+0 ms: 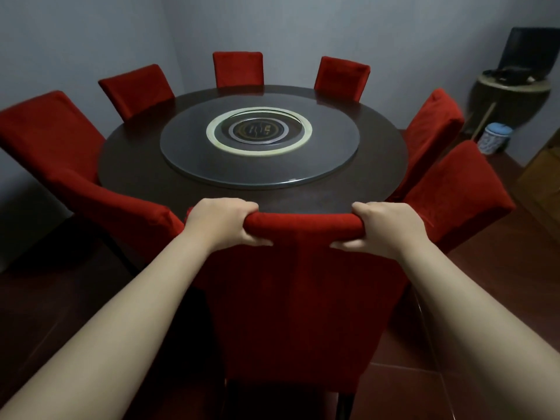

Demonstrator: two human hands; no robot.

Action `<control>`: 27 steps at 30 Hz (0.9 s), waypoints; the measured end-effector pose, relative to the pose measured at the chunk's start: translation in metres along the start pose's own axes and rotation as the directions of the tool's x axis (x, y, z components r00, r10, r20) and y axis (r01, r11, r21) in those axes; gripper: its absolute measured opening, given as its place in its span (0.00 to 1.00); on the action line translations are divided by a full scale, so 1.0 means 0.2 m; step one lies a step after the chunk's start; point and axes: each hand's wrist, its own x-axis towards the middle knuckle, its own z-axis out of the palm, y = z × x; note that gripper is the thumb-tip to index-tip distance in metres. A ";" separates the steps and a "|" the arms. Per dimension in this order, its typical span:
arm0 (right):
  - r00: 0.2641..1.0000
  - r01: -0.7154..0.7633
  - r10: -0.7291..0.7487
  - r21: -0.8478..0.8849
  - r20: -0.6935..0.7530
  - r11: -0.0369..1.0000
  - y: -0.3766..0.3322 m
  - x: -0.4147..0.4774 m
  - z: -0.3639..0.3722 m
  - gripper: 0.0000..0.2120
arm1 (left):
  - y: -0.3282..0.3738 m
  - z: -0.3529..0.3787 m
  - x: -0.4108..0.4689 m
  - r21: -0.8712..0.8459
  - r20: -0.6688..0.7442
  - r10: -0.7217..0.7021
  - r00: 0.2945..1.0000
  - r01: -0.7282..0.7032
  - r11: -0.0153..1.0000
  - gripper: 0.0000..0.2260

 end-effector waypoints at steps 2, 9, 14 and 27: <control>1.000 0.009 -0.009 0.005 -0.012 1.000 0.06 0.09 0.03 0.34 | -0.02 0.00 0.10 -0.005 0.015 -0.047 0.999 0.047 0.999 0.30; 0.995 0.033 -0.031 0.020 -0.094 0.999 0.21 0.34 0.15 0.33 | -0.10 0.03 0.39 -0.031 0.072 -0.122 0.990 0.124 0.992 0.26; 0.992 0.033 -0.027 0.042 -0.123 0.999 0.28 0.46 0.21 0.32 | -0.15 0.07 0.54 -0.039 0.077 -0.155 0.985 0.158 0.987 0.28; 0.997 -0.077 0.076 -0.037 -0.017 0.996 0.30 0.55 0.24 0.35 | -0.21 0.10 0.61 -0.013 0.050 -0.104 0.993 0.104 0.994 0.30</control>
